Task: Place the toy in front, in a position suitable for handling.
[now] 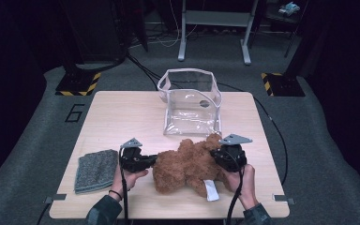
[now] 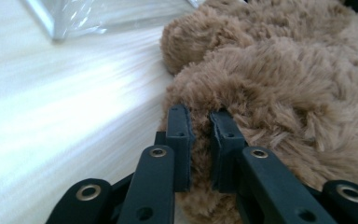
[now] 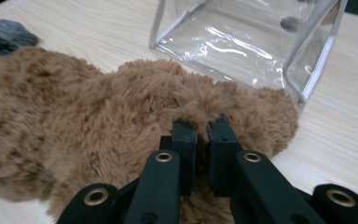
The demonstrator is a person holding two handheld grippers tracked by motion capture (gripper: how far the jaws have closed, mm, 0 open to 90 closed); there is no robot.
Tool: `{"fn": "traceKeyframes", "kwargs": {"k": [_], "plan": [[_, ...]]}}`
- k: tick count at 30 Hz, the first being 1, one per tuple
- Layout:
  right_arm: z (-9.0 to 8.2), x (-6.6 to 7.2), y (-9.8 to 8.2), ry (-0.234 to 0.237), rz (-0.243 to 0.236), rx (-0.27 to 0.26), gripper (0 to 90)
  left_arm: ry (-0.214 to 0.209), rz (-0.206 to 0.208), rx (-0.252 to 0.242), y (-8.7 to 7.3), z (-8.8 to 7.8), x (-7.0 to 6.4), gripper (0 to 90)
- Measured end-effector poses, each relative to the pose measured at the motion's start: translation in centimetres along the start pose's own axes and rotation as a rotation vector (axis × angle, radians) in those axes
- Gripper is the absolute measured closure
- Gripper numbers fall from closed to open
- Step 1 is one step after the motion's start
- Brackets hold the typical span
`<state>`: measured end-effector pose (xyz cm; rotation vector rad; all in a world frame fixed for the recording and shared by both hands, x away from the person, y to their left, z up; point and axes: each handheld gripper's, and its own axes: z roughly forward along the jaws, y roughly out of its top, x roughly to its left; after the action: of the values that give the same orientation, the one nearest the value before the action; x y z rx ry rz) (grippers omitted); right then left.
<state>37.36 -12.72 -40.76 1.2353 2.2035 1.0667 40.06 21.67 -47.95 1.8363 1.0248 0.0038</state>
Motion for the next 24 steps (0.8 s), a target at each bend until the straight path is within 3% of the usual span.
{"fn": "traceKeyframes", "kwargs": {"k": [3, 5, 7, 9, 12, 16, 18, 21, 23, 24], "plan": [[0.6, -0.2, -0.2, -0.014, 0.015, -0.003, 83.9, 0.056, -0.015, -0.028, -0.1, -1.0, -0.2, 66.3], [0.6, -0.3, -0.3, -0.012, 0.017, -0.007, 83.1, 0.108, 0.000, -0.042, 0.0, -2.0, -0.5, 49.3], [0.6, -0.3, -0.3, -0.015, 0.025, -0.007, 81.6, 0.125, -0.008, -0.068, 0.1, -3.0, -1.1, 39.2], [0.6, -0.4, -0.2, -0.019, 0.025, -0.011, 77.8, 0.140, 0.018, -0.092, 0.1, -3.7, -2.3, 32.5], [0.6, -0.8, -0.1, -0.013, 0.032, -0.016, 66.1, 0.153, 0.049, -0.115, 0.3, -4.2, -4.1, 26.6], [0.8, -1.4, 0.1, 0.013, 0.027, -0.011, 46.9, 0.123, 0.071, -0.123, 0.5, -3.9, -6.6, 21.0], [0.9, -1.6, 0.2, 0.022, 0.035, 0.000, 36.6, 0.144, 0.108, -0.114, 0.6, -3.5, -7.4, 19.0], [1.2, -2.0, 0.0, 0.044, 0.038, 0.016, 30.2, 0.177, 0.156, -0.074, 0.4, -2.0, -8.6, 15.4], [1.6, -2.2, -0.2, 0.060, 0.045, 0.031, 27.5, 0.181, 0.145, -0.055, 0.1, -1.0, -8.7, 12.7], [1.8, -2.4, -0.3, 0.073, 0.046, 0.033, 28.0, 0.195, 0.159, -0.041, 0.1, -0.6, -8.7, 13.0]]}}
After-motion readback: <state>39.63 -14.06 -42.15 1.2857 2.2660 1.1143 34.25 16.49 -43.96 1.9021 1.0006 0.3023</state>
